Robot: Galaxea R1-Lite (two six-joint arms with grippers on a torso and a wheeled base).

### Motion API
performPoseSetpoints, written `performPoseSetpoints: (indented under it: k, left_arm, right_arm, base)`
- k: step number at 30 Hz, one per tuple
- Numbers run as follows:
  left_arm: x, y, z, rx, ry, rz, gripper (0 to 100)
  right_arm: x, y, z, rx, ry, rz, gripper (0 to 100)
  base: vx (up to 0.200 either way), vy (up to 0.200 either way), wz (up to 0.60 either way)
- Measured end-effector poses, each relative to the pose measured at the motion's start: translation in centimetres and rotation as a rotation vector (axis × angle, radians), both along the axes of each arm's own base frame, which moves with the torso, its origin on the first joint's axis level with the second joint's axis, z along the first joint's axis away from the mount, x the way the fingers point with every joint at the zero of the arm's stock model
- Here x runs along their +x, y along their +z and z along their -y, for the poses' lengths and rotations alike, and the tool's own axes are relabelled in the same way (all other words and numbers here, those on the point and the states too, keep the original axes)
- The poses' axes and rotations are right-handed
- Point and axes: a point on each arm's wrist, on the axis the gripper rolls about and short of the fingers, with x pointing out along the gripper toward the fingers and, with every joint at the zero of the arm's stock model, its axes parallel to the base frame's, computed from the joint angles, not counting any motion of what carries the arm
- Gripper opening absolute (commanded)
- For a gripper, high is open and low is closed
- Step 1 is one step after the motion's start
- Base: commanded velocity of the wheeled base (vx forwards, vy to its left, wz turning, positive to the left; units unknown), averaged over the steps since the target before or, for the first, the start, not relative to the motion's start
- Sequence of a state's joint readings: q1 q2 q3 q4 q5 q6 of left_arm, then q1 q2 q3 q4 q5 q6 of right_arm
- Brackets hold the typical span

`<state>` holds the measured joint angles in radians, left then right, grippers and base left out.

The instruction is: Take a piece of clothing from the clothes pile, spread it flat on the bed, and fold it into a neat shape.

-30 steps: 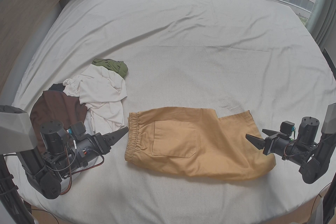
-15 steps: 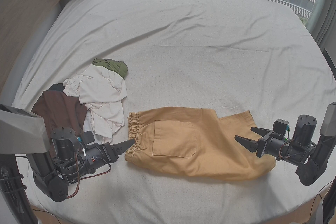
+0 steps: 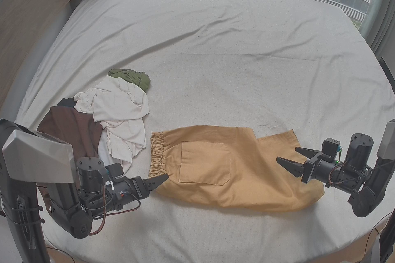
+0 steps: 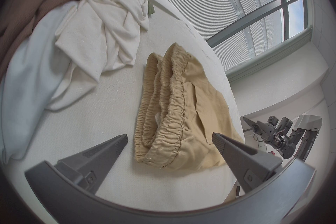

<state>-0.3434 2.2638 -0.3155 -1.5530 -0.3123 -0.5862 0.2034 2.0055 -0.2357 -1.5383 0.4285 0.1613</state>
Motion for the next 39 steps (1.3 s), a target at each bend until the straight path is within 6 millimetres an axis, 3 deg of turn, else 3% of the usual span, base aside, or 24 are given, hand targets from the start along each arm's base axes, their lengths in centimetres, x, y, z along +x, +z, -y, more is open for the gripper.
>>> performPoseSetpoints:
  k: [9, 27, 28, 39]
  left_arm:
    - [0.7, -1.0, 1.5, -0.035, -0.019, -0.025, 100]
    - [3.0, -0.2, 2.7, -0.164, 0.043, -0.012, 100]
    - [3.0, -0.1, 2.7, -0.165, 0.043, -0.011, 0]
    - [3.2, -0.7, 2.4, -0.147, 0.098, -0.017, 0]
  right_arm:
    - [0.0, 0.0, 0.0, 0.000, 0.001, -0.001, 100]
    - [-0.2, -0.3, -0.2, -0.006, 0.008, -0.012, 100]
    - [-0.2, -0.3, -0.2, -0.006, 0.008, -0.012, 100]
    - [-0.3, -0.4, -0.2, -0.008, 0.010, -0.021, 100]
  base:
    - [0.000, 0.000, 0.00]
    - [0.000, 0.000, 0.00]
    - [0.000, 0.000, 0.00]
    - [0.000, 0.000, 0.00]
